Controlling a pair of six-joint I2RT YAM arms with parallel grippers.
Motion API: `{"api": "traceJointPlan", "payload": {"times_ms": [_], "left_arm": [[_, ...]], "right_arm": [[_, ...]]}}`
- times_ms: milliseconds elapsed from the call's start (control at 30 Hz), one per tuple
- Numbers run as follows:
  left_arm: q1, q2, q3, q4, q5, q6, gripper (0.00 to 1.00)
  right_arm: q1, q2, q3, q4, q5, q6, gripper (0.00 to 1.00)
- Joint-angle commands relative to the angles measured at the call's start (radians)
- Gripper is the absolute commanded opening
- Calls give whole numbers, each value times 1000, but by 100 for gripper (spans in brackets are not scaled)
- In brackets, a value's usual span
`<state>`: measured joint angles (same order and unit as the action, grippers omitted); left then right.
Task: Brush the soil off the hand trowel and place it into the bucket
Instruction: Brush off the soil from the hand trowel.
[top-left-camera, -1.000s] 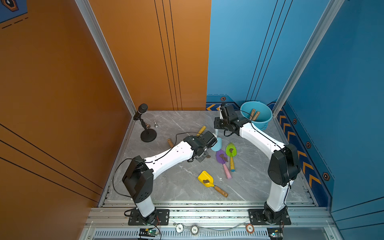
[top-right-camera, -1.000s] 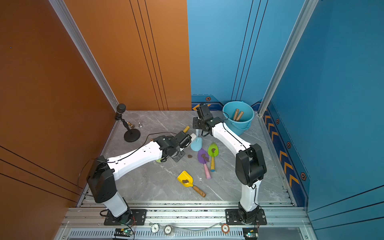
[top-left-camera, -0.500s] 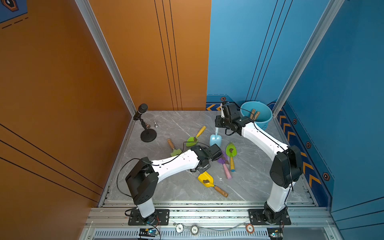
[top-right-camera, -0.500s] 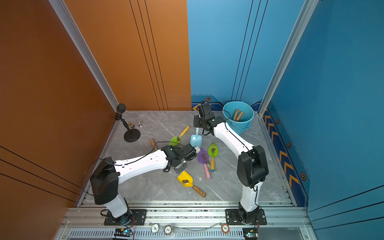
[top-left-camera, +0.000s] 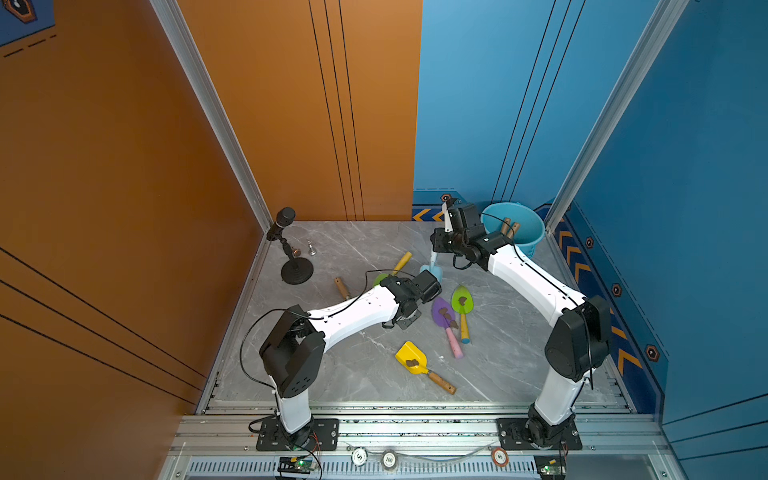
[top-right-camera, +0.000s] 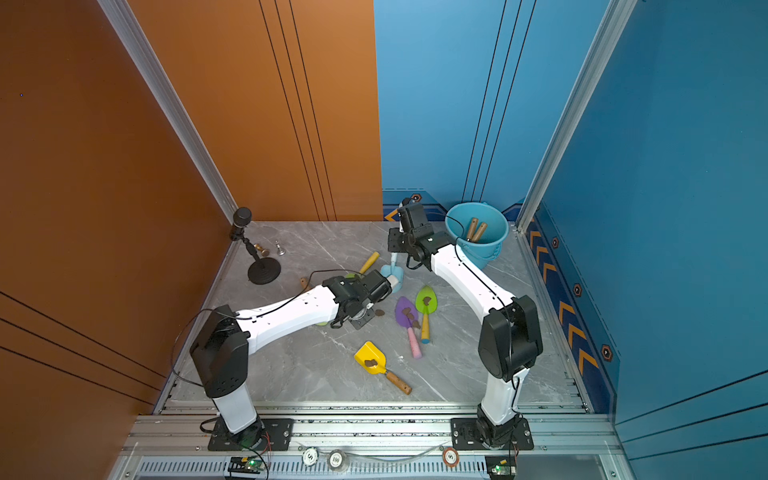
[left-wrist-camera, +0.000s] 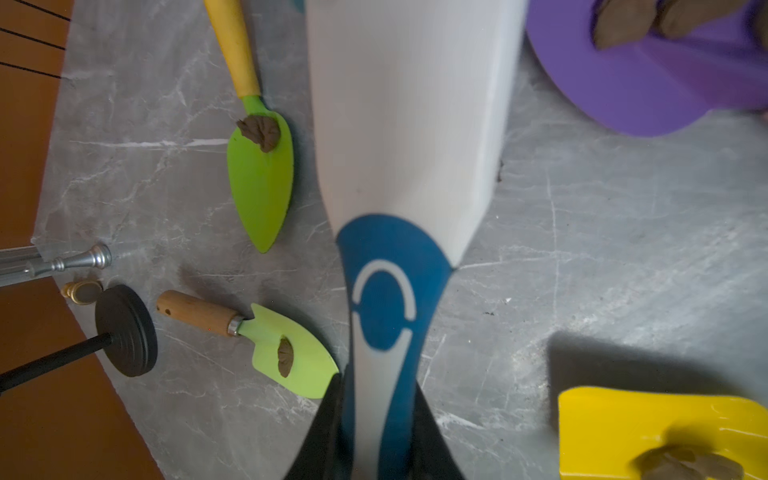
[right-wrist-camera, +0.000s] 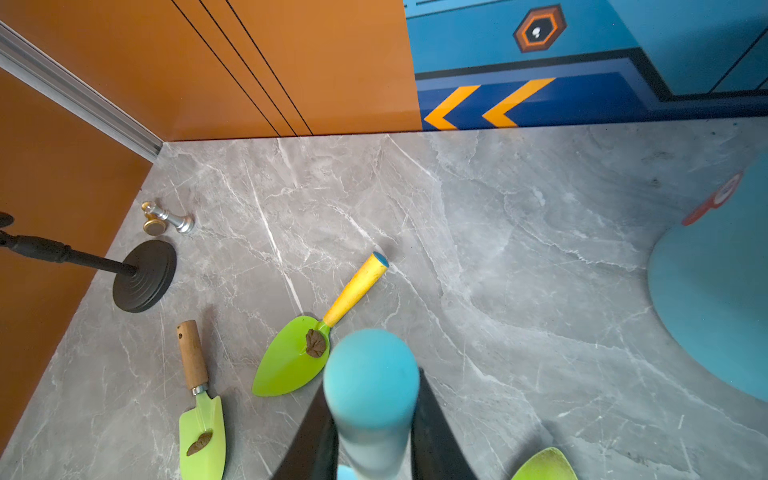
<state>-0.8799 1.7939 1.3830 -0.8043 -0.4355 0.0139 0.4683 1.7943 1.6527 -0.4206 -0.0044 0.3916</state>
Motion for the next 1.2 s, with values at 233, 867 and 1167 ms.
{"api": "traceJointPlan", "payload": {"times_ms": [233, 867, 1167], "left_arm": [[-15, -212, -51, -47, 195, -124, 0], [688, -360, -17, 32, 1497, -442, 0], [669, -352, -28, 33, 1642, -405, 0]], "right_arm": [[-69, -37, 71, 64, -154, -36, 16], [-122, 9, 19, 786, -942, 26, 9], [-108, 30, 116, 697, -1024, -26, 6]]}}
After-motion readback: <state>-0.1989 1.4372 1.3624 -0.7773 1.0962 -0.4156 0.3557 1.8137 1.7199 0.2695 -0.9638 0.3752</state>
